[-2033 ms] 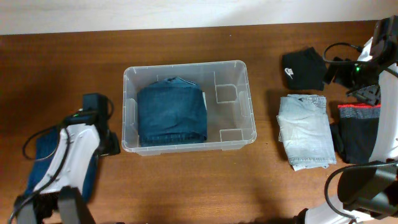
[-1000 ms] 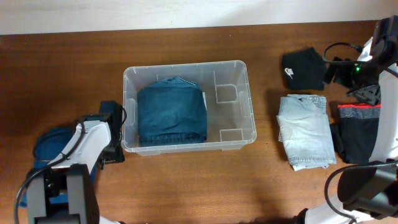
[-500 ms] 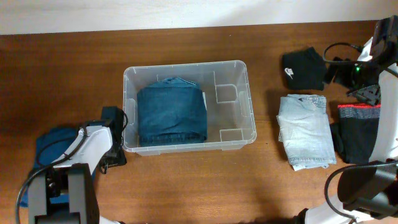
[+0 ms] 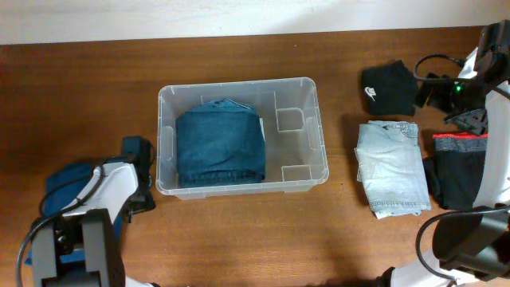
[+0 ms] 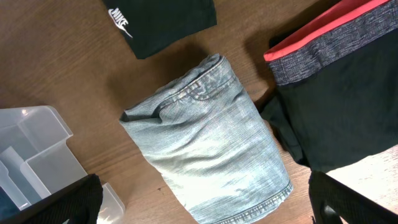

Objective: Pack container
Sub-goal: 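Close the left gripper on the teal shirt's edge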

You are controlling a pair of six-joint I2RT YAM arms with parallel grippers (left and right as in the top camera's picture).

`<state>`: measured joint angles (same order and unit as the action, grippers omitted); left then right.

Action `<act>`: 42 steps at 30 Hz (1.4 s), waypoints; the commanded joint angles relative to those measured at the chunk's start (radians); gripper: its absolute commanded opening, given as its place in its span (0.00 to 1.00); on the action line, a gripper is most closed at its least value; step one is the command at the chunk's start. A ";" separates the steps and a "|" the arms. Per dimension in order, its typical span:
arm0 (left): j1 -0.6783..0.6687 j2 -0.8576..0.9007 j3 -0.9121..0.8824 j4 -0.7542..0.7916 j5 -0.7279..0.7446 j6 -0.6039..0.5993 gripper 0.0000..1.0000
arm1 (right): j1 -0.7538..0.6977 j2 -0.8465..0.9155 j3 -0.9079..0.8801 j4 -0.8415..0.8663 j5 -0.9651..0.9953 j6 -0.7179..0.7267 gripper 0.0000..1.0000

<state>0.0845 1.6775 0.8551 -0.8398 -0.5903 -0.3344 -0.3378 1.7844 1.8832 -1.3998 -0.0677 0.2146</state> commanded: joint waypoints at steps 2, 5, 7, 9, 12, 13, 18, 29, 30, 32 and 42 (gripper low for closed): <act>0.057 0.012 -0.026 0.011 -0.027 -0.017 0.99 | -0.003 -0.005 0.018 0.001 0.013 0.011 0.98; 0.086 0.012 -0.026 0.022 -0.026 -0.018 0.98 | -0.003 -0.005 0.018 0.001 0.013 0.011 0.98; 0.095 0.012 -0.026 0.033 -0.027 -0.017 0.98 | -0.003 -0.005 0.018 0.001 0.013 0.011 0.98; 0.100 0.012 -0.026 0.040 -0.027 -0.017 0.98 | -0.003 -0.005 0.018 0.001 0.013 0.011 0.98; 0.102 0.012 -0.026 0.059 -0.027 -0.017 0.98 | -0.003 -0.005 0.018 0.001 0.013 0.011 0.98; 0.102 0.012 -0.026 0.067 -0.027 -0.017 0.98 | -0.003 -0.005 0.018 0.001 0.013 0.011 0.98; 0.102 0.012 -0.026 0.080 -0.045 -0.013 0.98 | -0.003 -0.005 0.018 0.001 0.013 0.011 0.98; 0.102 0.012 -0.026 0.092 -0.144 0.009 0.98 | -0.003 -0.005 0.018 0.001 0.013 0.011 0.98; 0.102 0.012 -0.026 0.096 -0.145 0.026 0.98 | -0.003 -0.005 0.018 0.001 0.013 0.011 0.98; 0.105 0.012 -0.026 0.114 -0.144 0.063 0.98 | -0.003 -0.005 0.018 0.001 0.013 0.011 0.98; 0.181 0.012 -0.026 0.140 -0.106 0.082 0.91 | -0.003 -0.005 0.018 0.001 0.013 0.011 0.98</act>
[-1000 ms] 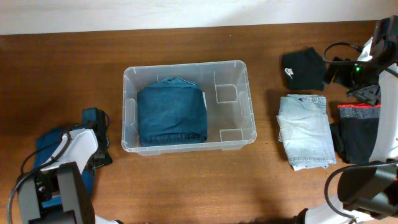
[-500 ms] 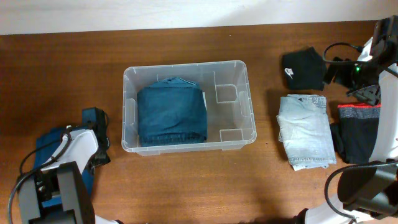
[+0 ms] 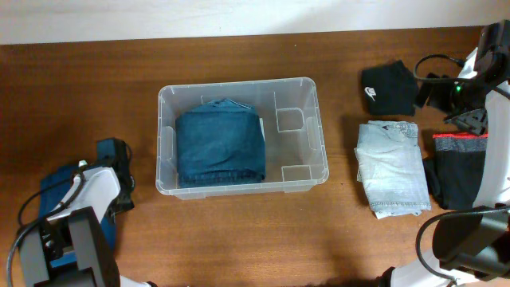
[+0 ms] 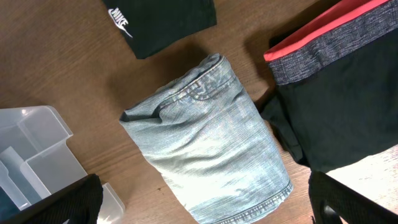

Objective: Pack container
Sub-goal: 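Close the left gripper on the teal shirt's edge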

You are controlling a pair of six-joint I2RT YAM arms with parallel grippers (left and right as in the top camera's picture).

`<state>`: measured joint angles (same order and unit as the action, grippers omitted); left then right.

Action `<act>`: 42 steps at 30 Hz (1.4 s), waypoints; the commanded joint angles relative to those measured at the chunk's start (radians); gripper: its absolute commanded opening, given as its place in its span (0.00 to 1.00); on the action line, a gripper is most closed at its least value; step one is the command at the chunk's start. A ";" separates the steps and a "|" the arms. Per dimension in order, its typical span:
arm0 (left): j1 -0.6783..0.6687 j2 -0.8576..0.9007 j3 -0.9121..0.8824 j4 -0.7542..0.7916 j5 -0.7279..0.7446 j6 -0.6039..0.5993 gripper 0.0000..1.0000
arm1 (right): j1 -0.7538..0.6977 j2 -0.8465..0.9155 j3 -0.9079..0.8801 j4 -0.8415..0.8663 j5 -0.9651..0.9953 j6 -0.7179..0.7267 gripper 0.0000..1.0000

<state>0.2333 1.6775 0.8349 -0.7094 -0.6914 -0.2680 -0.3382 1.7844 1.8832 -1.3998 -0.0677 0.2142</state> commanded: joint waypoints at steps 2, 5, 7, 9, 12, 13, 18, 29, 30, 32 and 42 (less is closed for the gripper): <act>0.044 0.012 -0.006 0.018 0.018 0.015 0.91 | -0.003 -0.005 0.018 0.001 0.013 0.012 0.98; 0.047 0.012 -0.006 0.023 0.021 0.016 0.91 | -0.003 -0.005 0.018 0.001 0.013 0.012 0.98; 0.047 0.012 -0.006 0.030 0.022 0.016 0.91 | -0.003 -0.005 0.018 0.001 0.013 0.012 0.98; 0.048 0.012 -0.006 0.044 0.022 0.016 0.89 | -0.003 -0.005 0.018 0.001 0.013 0.012 0.98; 0.047 0.012 -0.006 0.056 0.023 0.016 0.75 | -0.003 -0.005 0.018 0.001 0.013 0.012 0.98; 0.048 0.012 -0.006 0.057 0.023 0.015 0.72 | -0.003 -0.005 0.018 0.001 0.013 0.012 0.98; 0.048 0.012 -0.006 0.070 0.031 0.016 0.56 | -0.003 -0.005 0.018 0.001 0.013 0.012 0.98; 0.047 0.012 -0.006 0.090 0.132 0.015 0.01 | -0.003 -0.005 0.018 0.001 0.013 0.012 0.98; 0.047 0.012 -0.006 0.090 0.140 0.015 0.01 | -0.003 -0.005 0.018 0.001 0.013 0.012 0.98; 0.047 0.012 -0.006 0.096 0.149 0.014 0.01 | -0.003 -0.005 0.018 0.001 0.013 0.012 0.98; 0.047 -0.005 0.035 0.092 0.206 -0.080 0.01 | -0.003 -0.005 0.018 0.001 0.013 0.012 0.98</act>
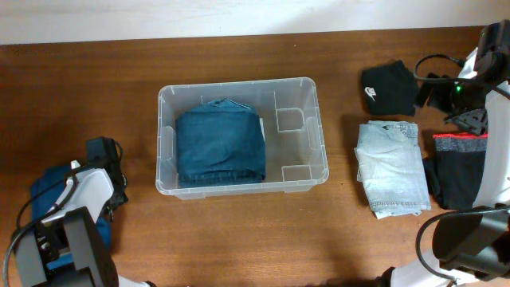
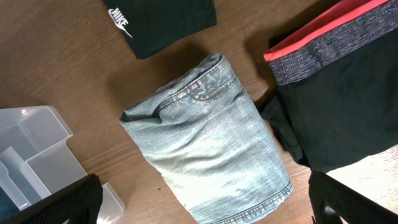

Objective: Pack container
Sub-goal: 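Close the left gripper on the teal shirt's edge, then lift the teal shirt with the left gripper over the box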

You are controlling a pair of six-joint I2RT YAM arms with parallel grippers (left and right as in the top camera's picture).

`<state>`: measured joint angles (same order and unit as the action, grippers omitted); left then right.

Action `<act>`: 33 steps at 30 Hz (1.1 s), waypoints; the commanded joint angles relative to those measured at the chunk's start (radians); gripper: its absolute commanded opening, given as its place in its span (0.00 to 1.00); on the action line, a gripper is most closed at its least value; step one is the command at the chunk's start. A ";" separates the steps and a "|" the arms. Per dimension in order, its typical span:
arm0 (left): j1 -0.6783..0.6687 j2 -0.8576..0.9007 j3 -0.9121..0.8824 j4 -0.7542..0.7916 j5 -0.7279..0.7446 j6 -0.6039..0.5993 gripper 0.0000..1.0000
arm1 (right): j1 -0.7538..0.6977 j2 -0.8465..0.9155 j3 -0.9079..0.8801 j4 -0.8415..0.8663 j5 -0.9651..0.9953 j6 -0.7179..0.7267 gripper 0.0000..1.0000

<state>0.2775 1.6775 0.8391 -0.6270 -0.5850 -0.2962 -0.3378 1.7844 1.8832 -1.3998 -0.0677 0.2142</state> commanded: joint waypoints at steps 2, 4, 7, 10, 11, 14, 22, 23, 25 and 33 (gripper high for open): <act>0.003 -0.026 0.044 0.010 0.161 -0.052 0.01 | -0.003 -0.005 0.018 0.001 0.013 0.012 0.98; 0.003 -0.051 0.062 0.010 0.209 -0.052 0.01 | -0.003 -0.005 0.018 0.001 0.013 0.012 0.98; 0.003 -0.102 0.093 0.010 0.277 -0.052 0.01 | -0.003 -0.005 0.018 0.001 0.013 0.012 0.98; 0.003 -0.178 0.119 0.010 0.341 -0.052 0.01 | -0.003 -0.005 0.018 0.001 0.013 0.012 0.98; 0.003 -0.204 0.124 0.010 0.357 -0.052 0.01 | -0.003 -0.005 0.018 0.001 0.013 0.012 0.98; 0.003 -0.296 0.148 0.010 0.369 -0.052 0.01 | -0.003 -0.005 0.018 0.001 0.013 0.012 0.98; 0.003 -0.563 0.165 0.010 0.385 -0.051 0.01 | -0.003 -0.005 0.018 0.001 0.013 0.012 0.98; 0.002 -0.591 0.165 0.010 0.391 -0.051 0.01 | -0.003 -0.005 0.018 0.001 0.013 0.012 0.98; 0.002 -0.649 0.165 0.010 0.399 -0.051 0.01 | -0.003 -0.005 0.018 0.001 0.013 0.012 0.98; 0.002 -0.843 0.166 0.023 0.482 -0.051 0.01 | -0.003 -0.005 0.018 0.001 0.013 0.012 0.98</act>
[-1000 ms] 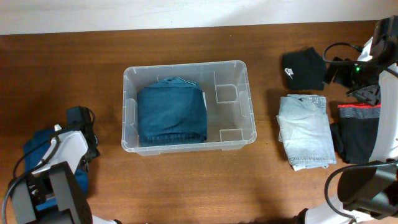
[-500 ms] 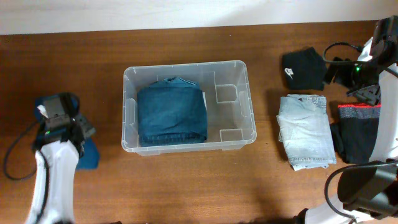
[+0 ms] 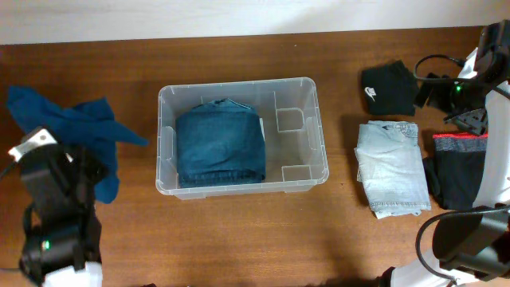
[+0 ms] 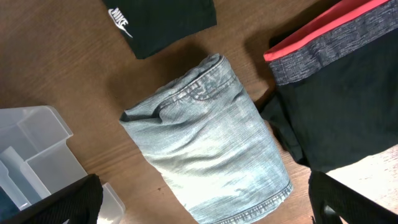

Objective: Pack container
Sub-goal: 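Lift the teal shirt with the left gripper over the box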

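A clear plastic container (image 3: 322,135) stands mid-table with folded dark blue jeans (image 3: 220,147) in its left part. A crumpled blue garment (image 3: 60,127) hangs raised at the far left, left of the container, held up by my left arm (image 3: 56,199). The cloth covers the left gripper's fingers. Folded light-wash jeans (image 3: 392,167) (image 4: 208,149) lie right of the container. My right gripper (image 4: 205,208) stands open above them, its fingers wide apart and nothing between them.
A black Nike garment (image 3: 388,88) (image 4: 161,22) lies at the back right. Black shorts with a red and grey waistband (image 3: 460,171) (image 4: 336,93) lie beside the light jeans at the table's right edge. The container's right part holds small empty compartments (image 3: 290,119).
The blue garment, which lay low at the front left under my left arm, now hangs raised and spread further back at the far left. The left arm has swung upright. The right arm has not moved.
My left gripper stood close to the container's left front corner, with the blue garment lying behind it. At each later moment it was further left, over the garment. Now the garment is lifted off the table. The right gripper stayed open above the light jeans throughout.
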You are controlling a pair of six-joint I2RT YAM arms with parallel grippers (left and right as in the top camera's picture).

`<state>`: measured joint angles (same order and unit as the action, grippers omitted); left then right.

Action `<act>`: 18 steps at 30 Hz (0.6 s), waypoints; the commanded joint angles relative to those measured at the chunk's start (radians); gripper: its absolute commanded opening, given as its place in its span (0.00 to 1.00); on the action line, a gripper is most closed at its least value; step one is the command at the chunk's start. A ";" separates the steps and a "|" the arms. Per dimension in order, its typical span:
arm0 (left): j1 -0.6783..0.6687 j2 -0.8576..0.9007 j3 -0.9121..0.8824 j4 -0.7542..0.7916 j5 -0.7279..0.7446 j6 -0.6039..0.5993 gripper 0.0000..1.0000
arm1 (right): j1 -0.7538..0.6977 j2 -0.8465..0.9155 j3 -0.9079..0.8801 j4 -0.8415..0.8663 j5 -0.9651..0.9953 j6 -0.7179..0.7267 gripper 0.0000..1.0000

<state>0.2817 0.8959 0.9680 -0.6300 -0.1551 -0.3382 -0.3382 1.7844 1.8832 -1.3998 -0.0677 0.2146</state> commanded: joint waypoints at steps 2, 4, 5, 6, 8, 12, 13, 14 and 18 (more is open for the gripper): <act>-0.002 -0.096 0.039 0.036 0.082 -0.009 0.01 | -0.003 -0.005 0.018 0.001 0.013 0.011 0.98; -0.002 -0.126 0.050 0.044 0.127 -0.010 0.01 | -0.003 -0.005 0.018 0.001 0.013 0.011 0.98; -0.002 -0.135 0.058 0.051 0.156 -0.010 0.01 | -0.003 -0.005 0.018 0.001 0.013 0.011 0.98; -0.002 -0.141 0.068 0.057 0.193 -0.010 0.01 | -0.003 -0.005 0.018 0.001 0.013 0.011 0.98; -0.002 -0.145 0.098 0.075 0.301 -0.010 0.01 | -0.003 -0.005 0.018 0.001 0.013 0.011 0.98; -0.002 -0.143 0.148 0.126 0.505 -0.028 0.01 | -0.003 -0.005 0.018 0.001 0.013 0.011 0.98; -0.005 -0.143 0.155 0.150 0.548 -0.040 0.01 | -0.003 -0.005 0.018 0.001 0.013 0.011 0.98; -0.010 -0.143 0.161 0.181 0.588 -0.045 0.01 | -0.003 -0.005 0.018 0.001 0.013 0.011 0.98; -0.047 -0.143 0.175 0.265 0.631 -0.111 0.01 | -0.003 -0.005 0.018 0.001 0.013 0.011 0.98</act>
<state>0.2577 0.7738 1.0992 -0.4026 0.3569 -0.3920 -0.3382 1.7844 1.8832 -1.3998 -0.0677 0.2146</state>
